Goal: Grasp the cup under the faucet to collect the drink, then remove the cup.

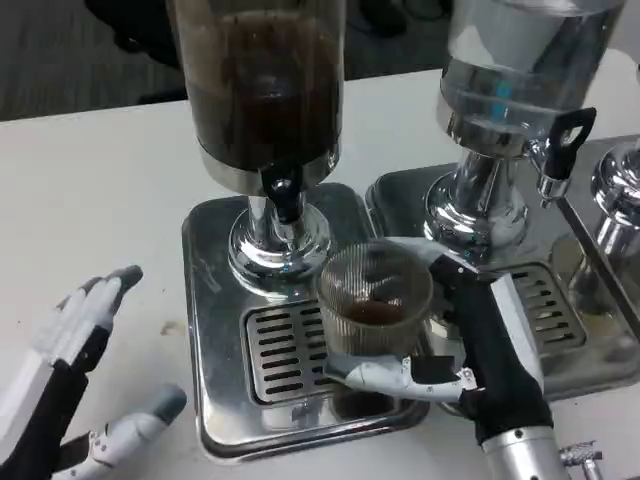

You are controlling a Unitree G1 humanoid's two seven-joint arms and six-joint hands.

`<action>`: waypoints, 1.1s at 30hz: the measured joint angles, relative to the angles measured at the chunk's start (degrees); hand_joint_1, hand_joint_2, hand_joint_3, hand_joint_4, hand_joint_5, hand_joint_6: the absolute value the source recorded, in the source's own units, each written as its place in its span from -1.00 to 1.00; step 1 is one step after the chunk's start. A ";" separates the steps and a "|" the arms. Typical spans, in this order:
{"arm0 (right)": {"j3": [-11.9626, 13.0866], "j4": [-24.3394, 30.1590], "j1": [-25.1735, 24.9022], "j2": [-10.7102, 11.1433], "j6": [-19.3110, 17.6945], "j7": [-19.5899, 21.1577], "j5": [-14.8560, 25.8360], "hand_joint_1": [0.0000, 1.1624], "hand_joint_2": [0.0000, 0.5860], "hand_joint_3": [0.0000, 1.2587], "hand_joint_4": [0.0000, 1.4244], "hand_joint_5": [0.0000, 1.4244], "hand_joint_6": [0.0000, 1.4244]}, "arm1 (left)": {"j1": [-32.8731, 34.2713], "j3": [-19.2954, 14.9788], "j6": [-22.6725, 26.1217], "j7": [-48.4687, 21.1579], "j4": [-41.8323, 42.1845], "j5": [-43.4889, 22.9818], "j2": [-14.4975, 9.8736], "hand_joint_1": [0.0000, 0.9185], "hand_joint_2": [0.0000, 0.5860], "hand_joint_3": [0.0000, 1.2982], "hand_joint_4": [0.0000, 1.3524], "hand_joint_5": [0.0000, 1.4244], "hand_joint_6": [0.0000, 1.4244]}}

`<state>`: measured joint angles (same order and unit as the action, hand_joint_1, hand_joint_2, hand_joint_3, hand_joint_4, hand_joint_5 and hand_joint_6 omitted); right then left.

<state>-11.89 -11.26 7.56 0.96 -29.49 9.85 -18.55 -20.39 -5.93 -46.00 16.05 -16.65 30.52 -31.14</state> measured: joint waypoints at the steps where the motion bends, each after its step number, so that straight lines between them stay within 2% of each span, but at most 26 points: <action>1: -0.03 0.29 0.09 0.03 0.06 -0.30 0.01 0.86 -0.72 0.38 0.29 0.33 0.76 | -0.32 0.00 0.33 -0.10 0.43 0.35 -0.14 -1.00 -0.45 -1.00 -1.00 -1.00 -1.00; 4: -0.35 1.16 0.26 0.18 0.52 -1.97 0.24 0.85 -0.72 0.38 0.30 0.34 0.77 | -1.86 0.25 2.20 -2.46 3.22 1.84 -1.44 -1.00 -0.55 -1.00 -1.00 -1.00 -1.00; 10: -1.14 5.43 2.26 1.20 1.10 -5.25 0.26 0.85 -0.72 0.38 0.30 0.34 0.78 | -6.14 0.02 6.80 -6.22 11.30 5.44 -3.14 -1.00 -0.57 -1.00 -1.00 -1.00 -1.00; 16: -0.91 11.03 4.55 2.18 2.50 -8.06 2.16 0.84 -0.72 0.39 0.31 0.35 0.78 | -9.68 -1.13 8.59 -6.73 15.23 6.28 -4.19 -1.00 -0.58 -1.00 -1.00 -1.00 -1.00; 25: -1.17 17.82 7.84 4.69 4.79 -13.48 4.97 0.83 -0.73 0.39 0.31 0.35 0.80 | -14.74 -2.08 9.28 -6.71 20.07 7.96 -3.98 -1.00 -0.63 -1.00 -1.00 -1.00 -1.00; 33: -1.10 22.71 9.97 6.21 7.70 -16.72 9.12 0.81 -0.71 0.39 0.33 0.35 0.81 | -18.46 -3.05 11.10 -6.18 24.40 8.75 -1.29 -1.00 -0.64 -1.00 -1.00 -1.00 -1.00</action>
<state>-12.99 11.45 17.54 7.17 -21.79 -6.87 -9.43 -38.85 -8.98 -34.90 9.87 7.75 39.27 -32.43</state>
